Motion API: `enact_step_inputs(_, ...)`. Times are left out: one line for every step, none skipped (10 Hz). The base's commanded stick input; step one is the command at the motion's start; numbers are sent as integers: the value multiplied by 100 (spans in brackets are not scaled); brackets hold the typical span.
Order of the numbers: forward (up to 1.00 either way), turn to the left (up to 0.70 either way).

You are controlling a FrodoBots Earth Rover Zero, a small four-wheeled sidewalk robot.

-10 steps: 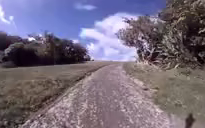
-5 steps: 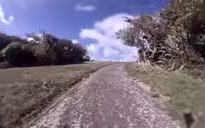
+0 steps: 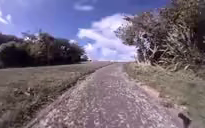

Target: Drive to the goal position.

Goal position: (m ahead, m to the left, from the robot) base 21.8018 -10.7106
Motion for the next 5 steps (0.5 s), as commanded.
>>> enact_step_inputs(100,0)
enact_step_inputs(100,0)
enact_step_inputs(100,0)
enact_step_inputs(100,0)
enact_step_inputs(100,0)
